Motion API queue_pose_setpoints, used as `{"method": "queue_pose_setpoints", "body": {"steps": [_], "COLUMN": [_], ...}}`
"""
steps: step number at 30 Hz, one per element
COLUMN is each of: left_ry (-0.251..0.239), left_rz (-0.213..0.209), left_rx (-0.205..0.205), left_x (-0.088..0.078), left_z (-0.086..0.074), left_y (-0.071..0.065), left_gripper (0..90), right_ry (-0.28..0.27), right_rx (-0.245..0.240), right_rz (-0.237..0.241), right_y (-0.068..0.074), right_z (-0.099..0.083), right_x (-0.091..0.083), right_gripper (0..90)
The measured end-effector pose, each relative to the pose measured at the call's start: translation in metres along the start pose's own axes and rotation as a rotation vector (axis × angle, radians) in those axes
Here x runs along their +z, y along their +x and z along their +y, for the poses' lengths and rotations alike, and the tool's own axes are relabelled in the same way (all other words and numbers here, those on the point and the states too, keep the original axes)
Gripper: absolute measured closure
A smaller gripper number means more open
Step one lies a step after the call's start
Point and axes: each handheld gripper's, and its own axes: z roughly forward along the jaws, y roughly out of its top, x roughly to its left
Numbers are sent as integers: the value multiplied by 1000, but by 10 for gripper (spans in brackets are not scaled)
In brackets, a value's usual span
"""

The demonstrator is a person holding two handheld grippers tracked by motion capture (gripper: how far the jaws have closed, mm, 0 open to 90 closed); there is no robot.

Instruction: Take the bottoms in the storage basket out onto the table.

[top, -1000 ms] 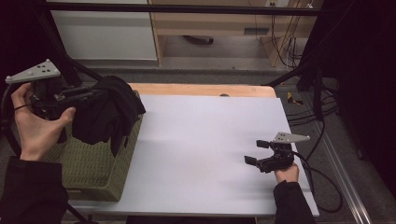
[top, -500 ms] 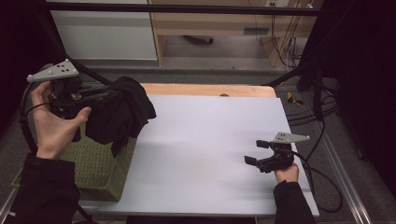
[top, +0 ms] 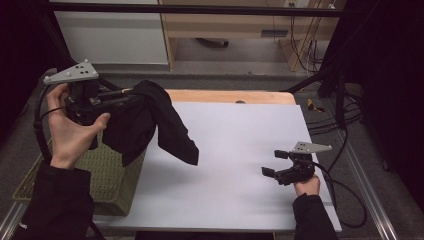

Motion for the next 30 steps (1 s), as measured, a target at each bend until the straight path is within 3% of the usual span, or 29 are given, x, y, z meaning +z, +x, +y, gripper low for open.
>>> {"method": "queue_pose_setpoints", "body": {"steps": [16,30], "left_ry": [17,77], "left_rz": [-54,-82], "left_rx": [27,27], "left_x": [26,59], "left_z": [7,-6], "left_y": [-19,-24], "left_gripper": [807,807], "right_ry": [-2,-2], "right_rx": [-1,-2], "right_rz": [0,1], "right_y": [0,0], "right_z": [0,0], "right_x": [0,0], "right_gripper": [40,40]}}
